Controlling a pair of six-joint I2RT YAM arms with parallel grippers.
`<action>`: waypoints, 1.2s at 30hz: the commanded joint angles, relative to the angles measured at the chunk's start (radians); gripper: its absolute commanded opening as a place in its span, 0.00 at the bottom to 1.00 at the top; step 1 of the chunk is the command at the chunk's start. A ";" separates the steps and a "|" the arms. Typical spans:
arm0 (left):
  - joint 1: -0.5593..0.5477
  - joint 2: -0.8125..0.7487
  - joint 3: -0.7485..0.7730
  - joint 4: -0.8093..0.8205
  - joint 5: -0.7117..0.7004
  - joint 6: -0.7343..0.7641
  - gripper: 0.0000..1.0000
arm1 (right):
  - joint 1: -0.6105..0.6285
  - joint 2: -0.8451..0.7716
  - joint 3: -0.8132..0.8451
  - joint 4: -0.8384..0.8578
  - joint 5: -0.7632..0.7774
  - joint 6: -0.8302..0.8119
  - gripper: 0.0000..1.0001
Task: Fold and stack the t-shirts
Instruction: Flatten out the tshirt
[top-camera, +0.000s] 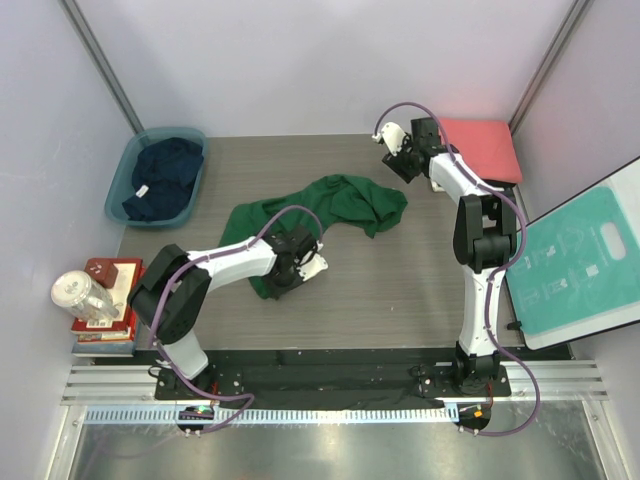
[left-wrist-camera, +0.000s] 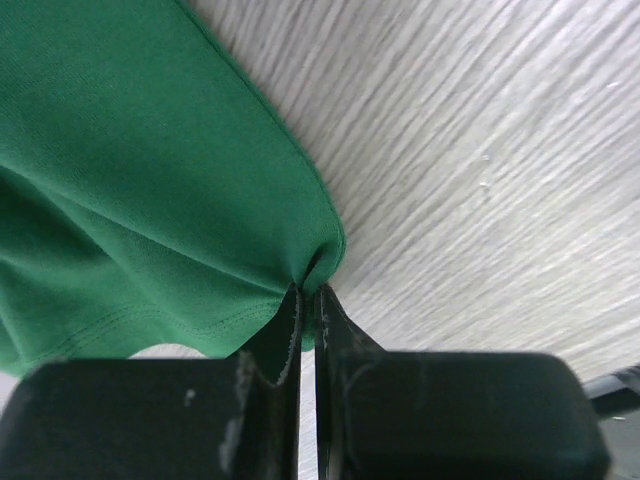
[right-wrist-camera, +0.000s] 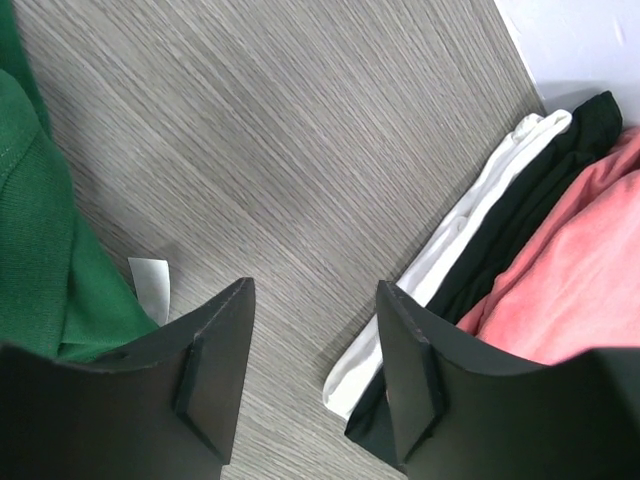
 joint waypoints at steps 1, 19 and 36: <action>0.020 -0.017 0.038 0.029 -0.086 0.099 0.00 | 0.009 -0.039 0.010 -0.011 -0.008 -0.001 0.62; 0.223 0.098 0.288 0.012 -0.209 0.319 0.00 | 0.072 -0.283 -0.076 -0.282 -0.367 0.177 0.76; 0.287 0.153 0.379 0.023 -0.205 0.403 0.00 | 0.121 -0.322 -0.278 -0.549 -0.451 0.149 0.70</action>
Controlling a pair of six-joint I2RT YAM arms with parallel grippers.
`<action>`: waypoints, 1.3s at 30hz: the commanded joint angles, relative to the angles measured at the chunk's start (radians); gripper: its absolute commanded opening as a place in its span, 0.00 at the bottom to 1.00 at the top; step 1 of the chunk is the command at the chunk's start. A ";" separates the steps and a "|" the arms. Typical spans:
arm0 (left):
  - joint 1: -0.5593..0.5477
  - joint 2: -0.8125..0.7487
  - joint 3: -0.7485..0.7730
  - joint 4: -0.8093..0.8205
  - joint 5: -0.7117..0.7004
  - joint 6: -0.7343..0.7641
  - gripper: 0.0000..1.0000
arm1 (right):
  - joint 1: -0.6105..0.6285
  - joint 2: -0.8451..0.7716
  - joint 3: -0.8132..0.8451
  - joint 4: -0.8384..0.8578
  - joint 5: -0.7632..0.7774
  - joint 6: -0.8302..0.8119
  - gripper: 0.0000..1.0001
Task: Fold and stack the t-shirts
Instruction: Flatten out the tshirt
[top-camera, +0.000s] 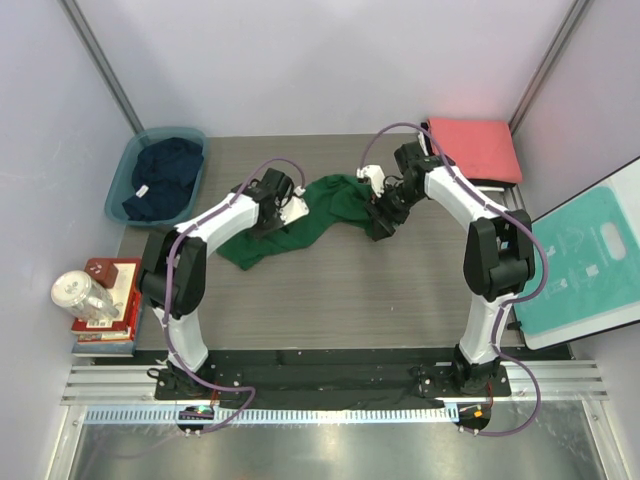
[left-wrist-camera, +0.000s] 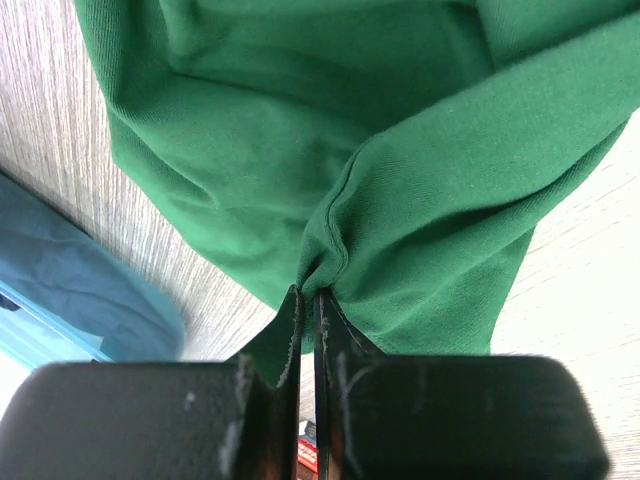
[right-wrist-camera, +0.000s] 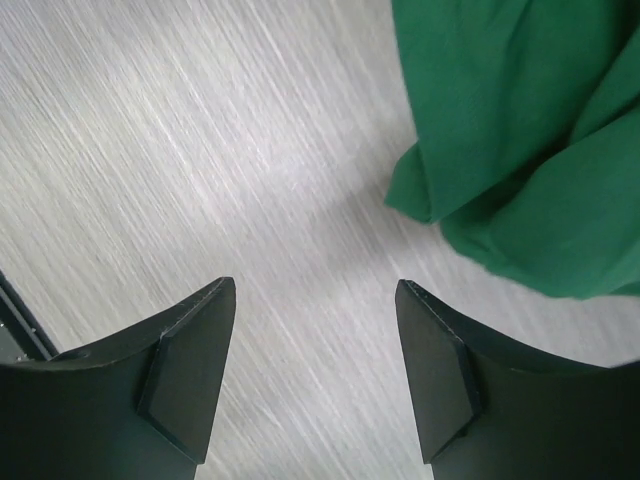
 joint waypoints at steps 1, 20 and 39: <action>0.015 0.007 0.030 0.011 -0.005 0.044 0.00 | -0.003 -0.031 -0.030 0.005 -0.013 0.029 0.70; 0.018 -0.006 0.051 -0.016 -0.005 0.058 0.00 | -0.006 0.089 -0.113 0.289 0.039 0.192 0.65; 0.018 0.000 0.060 -0.018 -0.009 0.058 0.00 | -0.005 0.099 -0.121 0.402 0.079 0.261 0.33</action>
